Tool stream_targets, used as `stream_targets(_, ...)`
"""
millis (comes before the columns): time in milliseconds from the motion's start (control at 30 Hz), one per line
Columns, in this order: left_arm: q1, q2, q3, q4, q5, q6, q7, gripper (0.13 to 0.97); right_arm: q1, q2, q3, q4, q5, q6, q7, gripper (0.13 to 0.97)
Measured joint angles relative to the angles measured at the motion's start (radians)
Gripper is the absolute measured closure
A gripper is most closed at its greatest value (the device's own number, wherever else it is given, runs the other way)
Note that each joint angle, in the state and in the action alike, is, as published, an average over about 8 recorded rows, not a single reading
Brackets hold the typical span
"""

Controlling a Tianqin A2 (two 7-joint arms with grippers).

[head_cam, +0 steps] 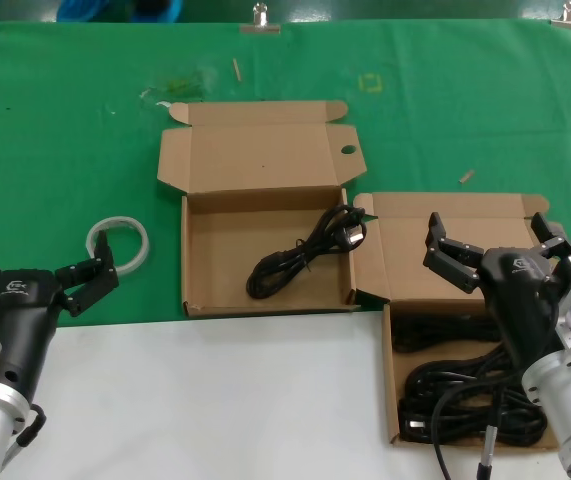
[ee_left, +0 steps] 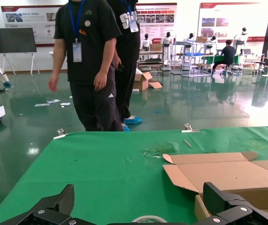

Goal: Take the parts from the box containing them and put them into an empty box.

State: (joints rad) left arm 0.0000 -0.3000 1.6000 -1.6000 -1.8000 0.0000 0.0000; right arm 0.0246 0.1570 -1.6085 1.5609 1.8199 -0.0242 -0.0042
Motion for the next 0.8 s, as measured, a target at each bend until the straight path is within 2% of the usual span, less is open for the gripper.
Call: stream_targets(800,0.000,0.000,0.000,0.000,0.000,0.000,0.000,0.132,0.000,0.000,0.000,0.000,0.000,0.000,0.000,0.129)
